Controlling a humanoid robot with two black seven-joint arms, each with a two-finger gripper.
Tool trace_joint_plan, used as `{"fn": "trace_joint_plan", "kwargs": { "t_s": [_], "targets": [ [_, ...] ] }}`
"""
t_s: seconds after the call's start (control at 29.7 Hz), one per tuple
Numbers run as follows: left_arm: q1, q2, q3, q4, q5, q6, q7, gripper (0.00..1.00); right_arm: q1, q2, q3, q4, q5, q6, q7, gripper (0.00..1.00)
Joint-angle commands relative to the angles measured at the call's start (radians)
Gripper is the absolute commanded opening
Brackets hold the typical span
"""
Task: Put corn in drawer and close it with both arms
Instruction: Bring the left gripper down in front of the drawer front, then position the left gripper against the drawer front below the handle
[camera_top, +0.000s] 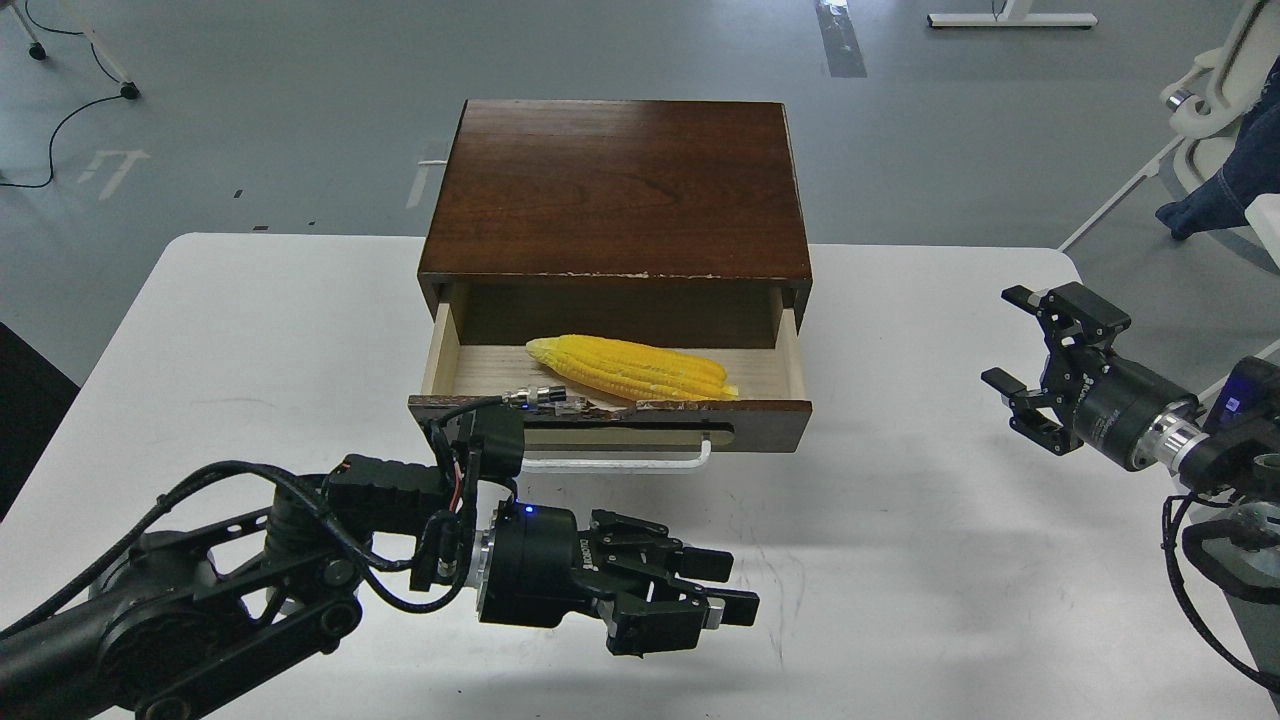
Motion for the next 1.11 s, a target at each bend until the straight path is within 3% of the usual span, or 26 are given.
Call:
{"fn": "trace_joint_plan", "kwargs": {
  "t_s": [0.0,0.27,0.57,1.08],
  "targets": [
    [0.017,0.005,-0.009,0.049,-0.135,0.005,0.000,0.00,0.000,0.000,0.000,0.000,0.000,0.000,0.000,1.00],
    [0.031,0.013,-0.010,0.141,-0.207,0.088,0.000,0.00,-0.014,0.000,0.000,0.000,0.000,0.000,0.000,1.00],
    [0.040,0.033,-0.010,0.165,-0.236,0.157,0.000,0.00,-0.014,0.000,-0.002,0.000,0.000,0.000,0.000,1.00],
    [0.058,0.062,-0.010,0.165,-0.238,0.180,0.000,0.00,-0.015,0.006,-0.003,0.000,0.000,-0.002,0.000,1.00]
  ]
}}
